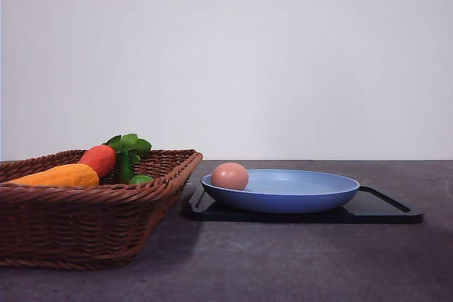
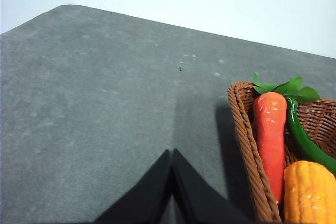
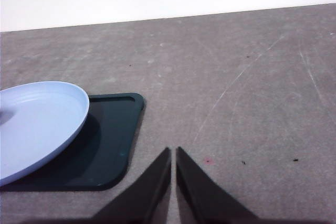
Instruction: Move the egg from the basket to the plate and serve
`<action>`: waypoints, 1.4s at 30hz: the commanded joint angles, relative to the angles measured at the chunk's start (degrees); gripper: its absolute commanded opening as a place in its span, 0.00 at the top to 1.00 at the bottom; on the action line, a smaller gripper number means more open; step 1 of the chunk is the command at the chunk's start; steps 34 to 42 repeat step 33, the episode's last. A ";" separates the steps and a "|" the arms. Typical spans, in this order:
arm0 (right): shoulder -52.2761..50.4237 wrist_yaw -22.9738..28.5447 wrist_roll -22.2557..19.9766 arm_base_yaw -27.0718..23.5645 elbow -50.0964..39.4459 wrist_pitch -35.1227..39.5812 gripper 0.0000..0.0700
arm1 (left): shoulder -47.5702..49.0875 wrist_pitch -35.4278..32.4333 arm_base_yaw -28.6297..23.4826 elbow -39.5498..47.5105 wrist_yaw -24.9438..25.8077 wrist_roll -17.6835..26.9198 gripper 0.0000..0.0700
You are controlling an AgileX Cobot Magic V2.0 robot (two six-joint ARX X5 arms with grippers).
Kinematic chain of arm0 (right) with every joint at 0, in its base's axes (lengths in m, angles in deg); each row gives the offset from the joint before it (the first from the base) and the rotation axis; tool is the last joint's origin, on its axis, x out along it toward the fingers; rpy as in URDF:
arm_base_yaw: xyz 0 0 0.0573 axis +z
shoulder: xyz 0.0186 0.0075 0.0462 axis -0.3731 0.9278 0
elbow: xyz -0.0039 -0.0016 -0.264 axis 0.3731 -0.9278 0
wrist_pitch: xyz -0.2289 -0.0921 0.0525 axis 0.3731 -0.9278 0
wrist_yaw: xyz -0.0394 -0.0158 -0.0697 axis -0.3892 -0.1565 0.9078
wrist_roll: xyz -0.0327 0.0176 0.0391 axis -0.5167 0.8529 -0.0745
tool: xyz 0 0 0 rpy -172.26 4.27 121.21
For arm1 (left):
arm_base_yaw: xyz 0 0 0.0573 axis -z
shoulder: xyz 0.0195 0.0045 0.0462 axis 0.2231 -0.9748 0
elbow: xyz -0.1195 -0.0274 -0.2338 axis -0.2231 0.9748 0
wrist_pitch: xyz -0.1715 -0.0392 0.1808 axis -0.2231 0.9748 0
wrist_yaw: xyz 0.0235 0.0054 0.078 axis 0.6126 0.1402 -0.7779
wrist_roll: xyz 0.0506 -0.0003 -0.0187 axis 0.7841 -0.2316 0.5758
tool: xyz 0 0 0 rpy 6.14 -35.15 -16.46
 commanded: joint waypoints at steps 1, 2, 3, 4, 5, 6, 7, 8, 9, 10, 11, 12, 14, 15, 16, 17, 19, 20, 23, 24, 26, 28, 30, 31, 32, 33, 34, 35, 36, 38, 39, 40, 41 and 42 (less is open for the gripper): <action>-0.13 0.07 0.59 -0.02 -0.24 0.57 1.00 | 0.09 0.85 0.07 1.25 0.07 -0.09 1.00; -0.13 0.07 0.59 -0.02 -0.24 0.57 1.00 | 0.09 0.85 0.07 1.25 0.07 -0.08 1.00; -0.13 0.07 0.59 -0.02 -0.24 0.57 1.00 | 0.09 0.85 0.07 1.25 0.07 -0.07 1.00; -0.13 0.07 0.59 -0.02 -0.24 0.57 1.00 | 0.09 0.85 0.07 1.25 0.07 -0.09 1.00; -0.13 0.07 0.59 -0.02 -0.24 0.57 1.00 | 0.09 0.85 0.07 1.25 0.07 -0.09 1.00; -0.13 0.07 0.59 -0.02 -0.24 0.57 1.00 | 0.09 0.85 0.07 1.25 0.07 -0.09 1.00; -0.13 0.07 0.59 -0.02 -0.24 0.57 1.00 | 0.09 0.85 0.07 1.25 0.07 -0.09 1.00; -0.13 0.07 0.59 -0.02 -0.24 0.57 1.00 | 0.09 0.85 0.07 1.25 0.05 -0.09 1.00; -0.13 0.07 0.59 -0.02 -0.24 0.57 1.00 | 0.09 0.85 0.07 1.25 0.07 -0.09 1.00; -0.13 0.07 0.59 -0.02 -0.24 0.57 1.00 | 0.09 0.85 0.07 1.25 0.07 -0.09 1.00; -0.13 0.07 0.59 -0.02 -0.24 0.57 1.00 | 0.09 0.85 0.07 1.25 0.07 -0.09 1.00; -0.13 0.07 0.59 -0.02 -0.24 0.57 1.00 | 0.09 0.85 0.07 1.25 0.07 -0.09 1.00; -0.13 0.07 0.59 -0.02 -0.24 0.57 1.00 | 0.09 0.85 0.07 1.25 0.07 -0.09 1.00; -0.13 0.07 0.59 -0.02 -0.24 0.57 1.00 | 0.09 0.85 0.07 1.25 0.07 -0.09 1.00; -0.13 0.07 0.59 -0.02 -0.24 0.57 1.00 | 0.09 0.85 0.07 1.25 0.07 -0.09 1.00; -0.13 0.07 0.59 -0.02 -0.24 0.57 1.00 | 0.09 0.85 0.07 1.25 0.07 -0.09 1.00; -0.13 0.07 0.59 -0.02 -0.24 0.57 1.00 | 0.09 0.85 0.07 1.25 0.07 -0.09 1.00; -0.13 0.07 0.59 -0.02 -0.24 0.57 1.00 | 0.09 0.85 0.07 1.25 0.07 -0.09 1.00; -0.13 0.07 0.59 -0.02 -0.24 0.57 1.00 | 0.09 0.85 0.07 1.25 0.07 -0.09 1.00; -0.13 0.07 0.59 -0.02 -0.24 0.57 1.00 | 0.09 0.85 0.07 1.25 0.07 -0.09 1.00; -0.13 0.07 0.59 -0.02 -0.24 0.57 1.00 | 0.09 0.85 0.07 1.25 0.07 -0.09 1.00; -0.13 0.07 0.59 -0.02 -0.24 0.57 1.00 | 0.09 0.85 0.07 1.25 0.07 -0.09 1.00; -0.13 0.07 0.59 -0.02 -0.24 0.57 1.00 | 0.09 0.85 0.07 1.25 0.07 -0.09 1.00; -0.13 0.07 0.59 -0.02 -0.24 0.57 1.00 | 0.09 0.85 0.07 1.25 0.07 -0.09 1.00; -0.13 0.07 0.59 -0.02 -0.24 0.57 1.00 | 0.09 0.85 0.07 1.25 0.07 -0.09 1.00; -0.13 0.07 0.59 -0.02 -0.24 0.57 1.00 | 0.09 0.85 0.07 1.25 0.07 -0.09 1.00; -0.13 0.07 0.59 -0.02 -0.24 0.57 1.00 | 0.09 0.85 0.07 1.25 0.07 -0.09 1.00; -0.13 0.07 0.59 -0.02 -0.24 0.57 1.00 | 0.09 0.85 0.07 1.25 0.07 -0.09 1.00; -0.13 0.07 0.59 -0.02 -0.24 0.57 1.00 | 0.09 0.85 0.07 1.25 0.07 -0.09 1.00; -0.13 0.07 0.59 -0.02 -0.24 0.57 1.00 | 0.09 0.85 0.07 1.25 0.07 -0.09 1.00; -0.13 0.07 0.59 -0.02 -0.24 0.57 1.00 | 0.09 0.85 0.07 1.25 0.07 -0.09 1.00; -0.13 0.07 0.59 -0.02 -0.24 0.57 1.00 | 0.09 0.85 0.07 1.25 0.07 -0.09 1.00; -0.13 0.07 0.59 -0.02 -0.24 0.57 1.00 | 0.09 0.85 0.07 1.25 0.07 -0.09 1.00; -0.13 0.07 0.59 -0.02 -0.24 0.57 1.00 | 0.09 0.85 0.07 1.25 0.07 -0.09 1.00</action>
